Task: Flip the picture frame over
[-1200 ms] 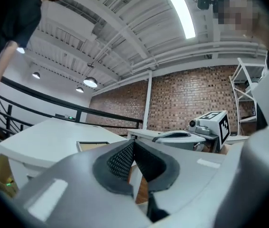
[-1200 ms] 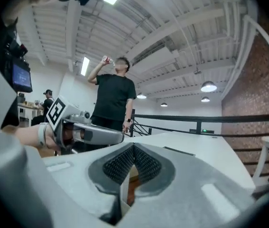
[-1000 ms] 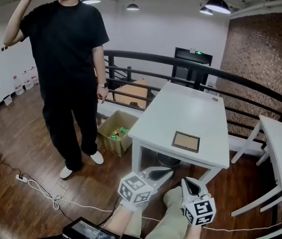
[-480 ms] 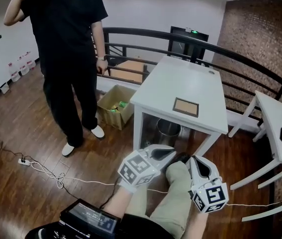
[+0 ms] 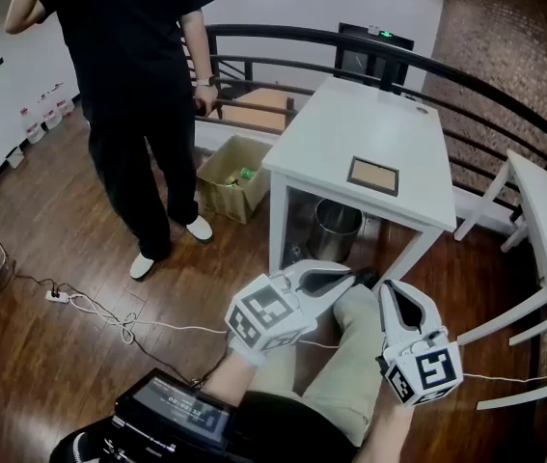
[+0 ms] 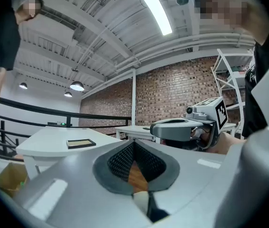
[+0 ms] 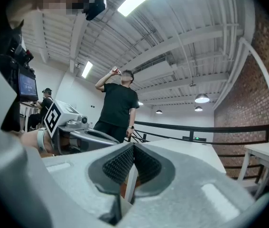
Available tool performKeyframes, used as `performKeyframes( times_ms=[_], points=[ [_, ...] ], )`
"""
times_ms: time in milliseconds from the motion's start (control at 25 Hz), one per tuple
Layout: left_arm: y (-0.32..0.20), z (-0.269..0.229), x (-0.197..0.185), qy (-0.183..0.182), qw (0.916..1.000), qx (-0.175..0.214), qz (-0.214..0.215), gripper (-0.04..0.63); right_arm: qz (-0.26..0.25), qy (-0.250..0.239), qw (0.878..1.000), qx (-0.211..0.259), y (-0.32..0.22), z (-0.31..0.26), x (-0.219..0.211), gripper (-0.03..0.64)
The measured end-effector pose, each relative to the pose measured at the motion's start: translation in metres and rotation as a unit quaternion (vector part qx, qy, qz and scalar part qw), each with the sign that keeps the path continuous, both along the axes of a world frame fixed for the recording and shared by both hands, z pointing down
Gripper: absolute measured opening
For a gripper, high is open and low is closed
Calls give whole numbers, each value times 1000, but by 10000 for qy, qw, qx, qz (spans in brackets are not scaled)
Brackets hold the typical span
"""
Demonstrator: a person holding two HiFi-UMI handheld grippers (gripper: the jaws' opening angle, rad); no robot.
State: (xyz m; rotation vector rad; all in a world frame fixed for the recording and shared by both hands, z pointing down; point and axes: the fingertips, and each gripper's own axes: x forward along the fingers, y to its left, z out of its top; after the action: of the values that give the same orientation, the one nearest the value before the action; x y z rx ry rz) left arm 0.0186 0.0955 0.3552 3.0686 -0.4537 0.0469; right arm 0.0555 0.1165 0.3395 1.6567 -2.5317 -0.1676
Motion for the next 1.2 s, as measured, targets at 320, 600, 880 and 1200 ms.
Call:
performKeyframes(
  times_ms=[320, 600, 880, 1200],
  points=[
    [-9, 1, -9, 146, 9998, -73, -150, 15, -56, -12, 9999, -106, -6, 10, -8, -8],
    [-4, 7, -12, 144, 9997, -86, -152, 15, -17, -131, 9998, -116, -1, 19, -6, -8],
    [-2, 6, -10, 105, 9999, -18, -128, 15, -4, -171, 9999, -15, -1, 15, -3, -8],
    [-2, 9, -4, -25, 10000, 83, -46, 15, -65, -71, 10000, -2, -3, 12, -5, -8]
  ],
)
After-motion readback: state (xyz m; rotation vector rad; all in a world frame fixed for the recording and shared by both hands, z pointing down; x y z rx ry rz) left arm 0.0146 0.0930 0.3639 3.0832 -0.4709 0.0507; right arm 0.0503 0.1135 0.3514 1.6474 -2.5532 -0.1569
